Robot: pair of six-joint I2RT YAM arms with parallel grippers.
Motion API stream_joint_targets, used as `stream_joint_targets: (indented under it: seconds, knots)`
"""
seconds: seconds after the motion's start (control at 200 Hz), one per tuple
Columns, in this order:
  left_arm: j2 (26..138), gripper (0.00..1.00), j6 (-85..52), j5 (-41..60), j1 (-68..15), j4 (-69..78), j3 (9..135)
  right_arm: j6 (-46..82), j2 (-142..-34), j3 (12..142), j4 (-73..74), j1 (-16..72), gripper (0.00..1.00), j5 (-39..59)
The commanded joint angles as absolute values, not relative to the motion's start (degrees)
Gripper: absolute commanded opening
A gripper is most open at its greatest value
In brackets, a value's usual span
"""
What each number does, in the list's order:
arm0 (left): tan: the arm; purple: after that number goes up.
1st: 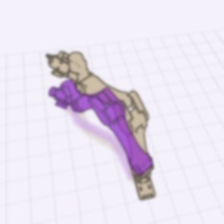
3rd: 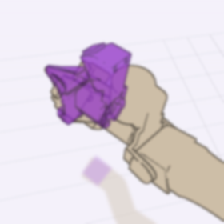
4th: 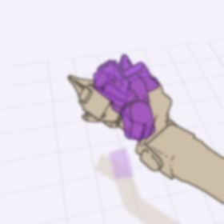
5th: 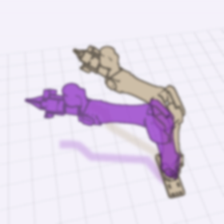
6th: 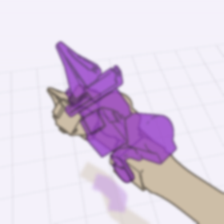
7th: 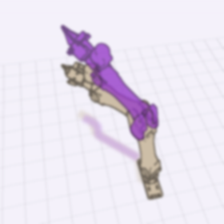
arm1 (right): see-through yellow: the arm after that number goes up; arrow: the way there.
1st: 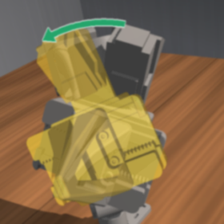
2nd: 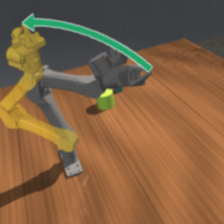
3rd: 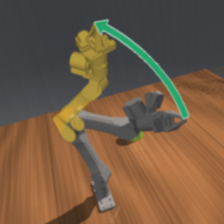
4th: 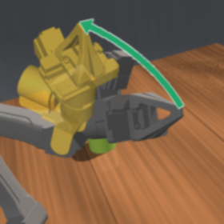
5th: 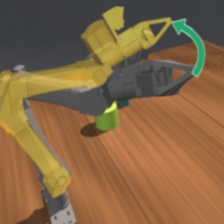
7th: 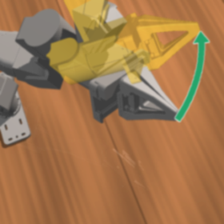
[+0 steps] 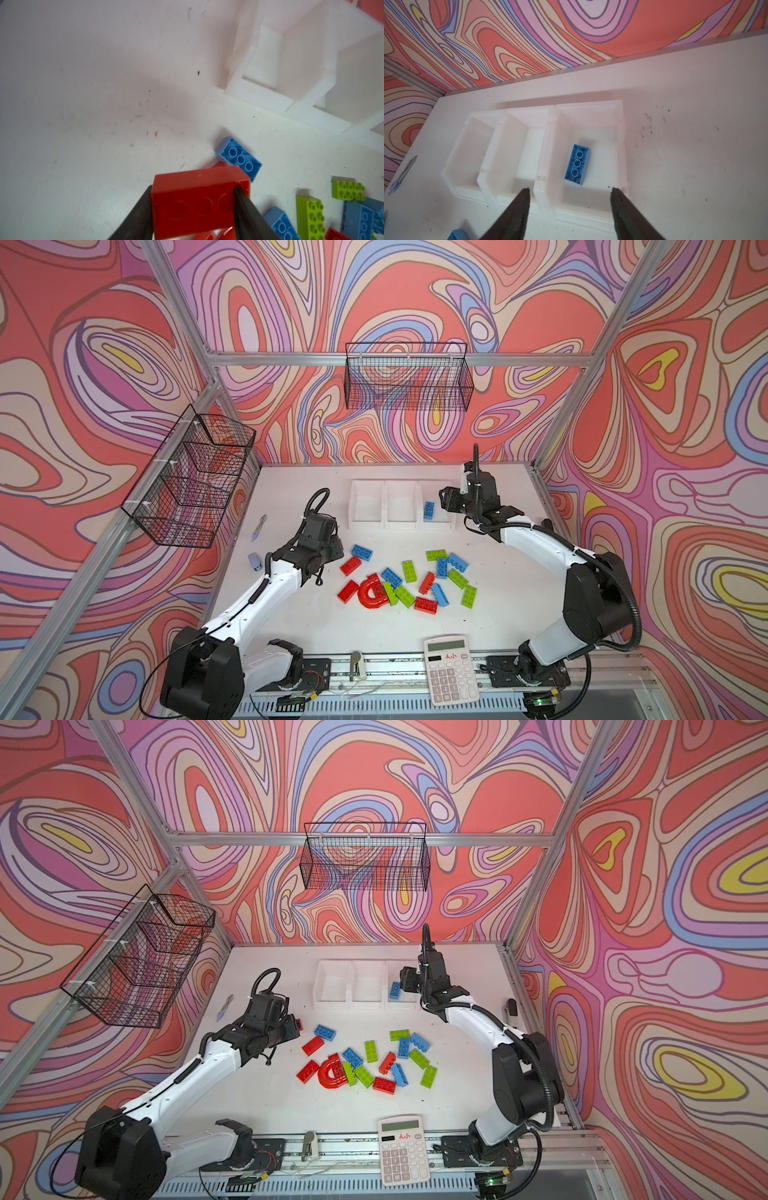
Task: Sort the legos into containers by color
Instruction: 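Carry the red brick to the tray compartment nearest the left arm and release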
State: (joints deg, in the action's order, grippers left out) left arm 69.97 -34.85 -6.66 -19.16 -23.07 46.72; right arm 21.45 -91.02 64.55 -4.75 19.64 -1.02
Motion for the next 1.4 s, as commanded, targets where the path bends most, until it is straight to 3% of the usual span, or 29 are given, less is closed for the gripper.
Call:
stream_joint_targets:
  seconds: [0.0,0.29,0.526,0.776,1.022,1.177,1.397]
  knots:
    - [76.31,0.44,-30.3,-6.5,-19.42,-17.76,51.95,20.5,-88.35,63.56,-6.04,19.69,0.66,-2.83]
    - [99.75,0.46,-21.21,-3.31,-19.41,-10.24,72.18,20.93,-85.54,60.86,-8.5,19.69,0.66,-1.72]
    - [111.29,0.49,-17.0,0.57,-19.67,-12.73,86.09,22.57,-84.5,57.1,-9.48,19.69,0.66,2.66]
    - [117.28,0.64,-14.7,-0.68,-20.65,-15.79,93.2,22.16,-85.69,55.74,-11.56,19.69,0.67,5.23]
    - [118.26,0.76,-14.63,-2.15,-20.65,-16.08,93.64,21.4,-83.94,53.98,-15.46,19.84,0.68,4.64]
    - [115.66,0.78,-14.24,-2.98,-20.65,-16.5,93.56,18.22,-84.01,53.85,-18.15,21.8,0.69,5.95]
    - [104.57,0.78,-12.4,-5.27,-20.55,-15.73,86.75,13.38,-87.06,56.16,-22.09,31.24,0.7,6.0]
